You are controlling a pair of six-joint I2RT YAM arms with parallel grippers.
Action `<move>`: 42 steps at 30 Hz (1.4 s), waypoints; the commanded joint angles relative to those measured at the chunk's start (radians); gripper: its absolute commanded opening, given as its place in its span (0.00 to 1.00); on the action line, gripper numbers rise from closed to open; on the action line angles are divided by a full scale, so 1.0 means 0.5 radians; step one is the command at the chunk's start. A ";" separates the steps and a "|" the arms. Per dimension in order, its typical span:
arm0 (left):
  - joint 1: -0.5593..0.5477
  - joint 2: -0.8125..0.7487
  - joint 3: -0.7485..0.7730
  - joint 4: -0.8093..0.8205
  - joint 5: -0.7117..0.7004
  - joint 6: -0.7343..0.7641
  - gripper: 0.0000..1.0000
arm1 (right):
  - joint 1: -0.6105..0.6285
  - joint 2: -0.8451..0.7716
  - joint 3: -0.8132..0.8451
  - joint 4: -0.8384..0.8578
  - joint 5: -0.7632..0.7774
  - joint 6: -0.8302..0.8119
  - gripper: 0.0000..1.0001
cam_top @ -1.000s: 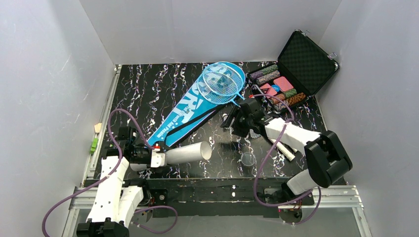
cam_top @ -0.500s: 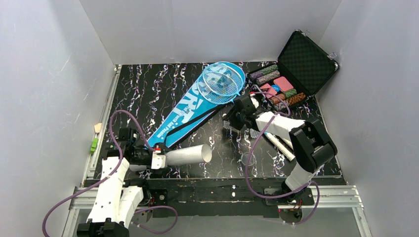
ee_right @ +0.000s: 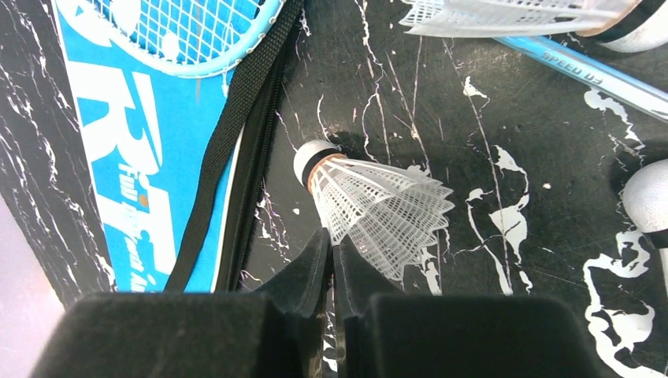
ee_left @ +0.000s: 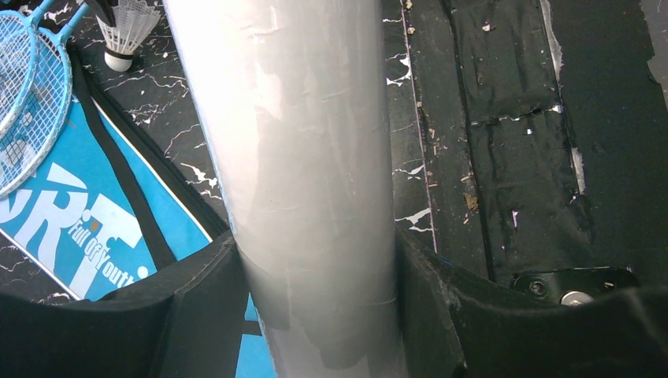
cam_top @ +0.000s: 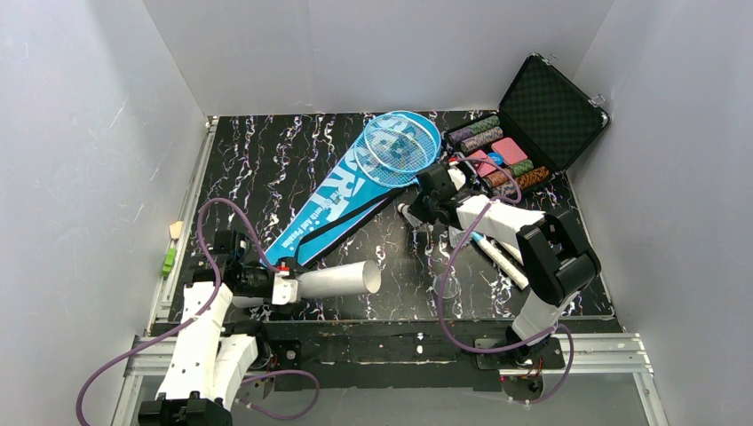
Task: Pack up the badminton gear
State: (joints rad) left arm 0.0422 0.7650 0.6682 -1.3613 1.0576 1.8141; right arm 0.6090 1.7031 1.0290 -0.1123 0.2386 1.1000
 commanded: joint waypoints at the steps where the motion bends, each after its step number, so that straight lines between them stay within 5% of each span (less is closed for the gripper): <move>1: 0.000 -0.004 -0.005 -0.023 0.060 0.015 0.05 | 0.006 -0.029 0.069 -0.050 0.092 -0.059 0.03; 9: -0.002 0.016 -0.038 0.029 0.039 0.010 0.05 | 0.040 -0.556 -0.082 -0.110 -0.015 -0.378 0.01; 17: 0.001 0.044 -0.076 0.097 0.015 0.021 0.05 | 0.239 -1.355 -0.171 -0.517 -0.740 -0.684 0.01; 23: -0.003 0.045 -0.075 0.118 -0.009 0.026 0.05 | 0.538 -1.835 -0.173 -0.797 -0.925 -0.639 0.01; 31: -0.001 0.053 -0.045 0.163 0.051 -0.066 0.05 | 0.967 -1.819 -0.122 -0.875 -0.696 -0.533 0.01; 42: -0.002 0.016 -0.009 0.064 0.092 -0.024 0.05 | 1.043 -1.526 0.004 -0.679 -0.624 -0.604 0.01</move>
State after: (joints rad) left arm 0.0422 0.7887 0.6312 -1.3014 1.0313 1.7905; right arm 1.1225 0.9150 0.9611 -0.5289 -0.1032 0.8185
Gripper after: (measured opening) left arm 0.573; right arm 0.023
